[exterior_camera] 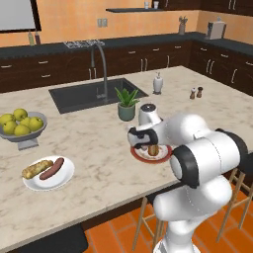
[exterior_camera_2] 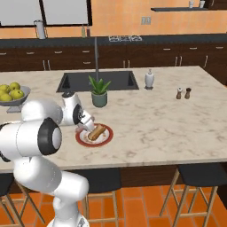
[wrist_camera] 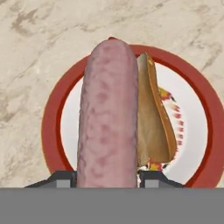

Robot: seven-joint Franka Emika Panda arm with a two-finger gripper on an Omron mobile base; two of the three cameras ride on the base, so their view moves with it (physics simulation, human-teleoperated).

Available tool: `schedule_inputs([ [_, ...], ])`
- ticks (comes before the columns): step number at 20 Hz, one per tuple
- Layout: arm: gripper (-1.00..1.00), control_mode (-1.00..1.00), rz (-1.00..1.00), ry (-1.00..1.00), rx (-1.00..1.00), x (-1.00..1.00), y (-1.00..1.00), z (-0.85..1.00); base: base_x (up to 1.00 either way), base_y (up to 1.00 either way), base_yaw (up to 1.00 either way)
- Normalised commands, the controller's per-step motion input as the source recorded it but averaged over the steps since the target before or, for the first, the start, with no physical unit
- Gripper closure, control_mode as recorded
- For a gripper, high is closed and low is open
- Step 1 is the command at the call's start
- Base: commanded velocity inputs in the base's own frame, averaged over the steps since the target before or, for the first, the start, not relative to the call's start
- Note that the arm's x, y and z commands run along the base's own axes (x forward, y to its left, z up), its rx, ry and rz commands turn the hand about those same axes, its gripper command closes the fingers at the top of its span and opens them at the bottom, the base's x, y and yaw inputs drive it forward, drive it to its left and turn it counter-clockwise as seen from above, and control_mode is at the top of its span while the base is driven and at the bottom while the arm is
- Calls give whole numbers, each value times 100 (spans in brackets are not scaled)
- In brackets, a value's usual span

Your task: Place one bun and one sausage from the bowl on each plate.

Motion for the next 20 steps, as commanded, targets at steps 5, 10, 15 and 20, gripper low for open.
schedule_inputs([
  [5,-100,-100,0,-6,-3,43,0,-34,0,0,0],
  [10,-100,-100,0,0,0,10,0,5,0,0,0],
  [15,-100,-100,0,-1,5,-2,-12,58,0,0,0],
  [20,-100,-100,0,-19,2,-69,-16,100,0,0,0],
])
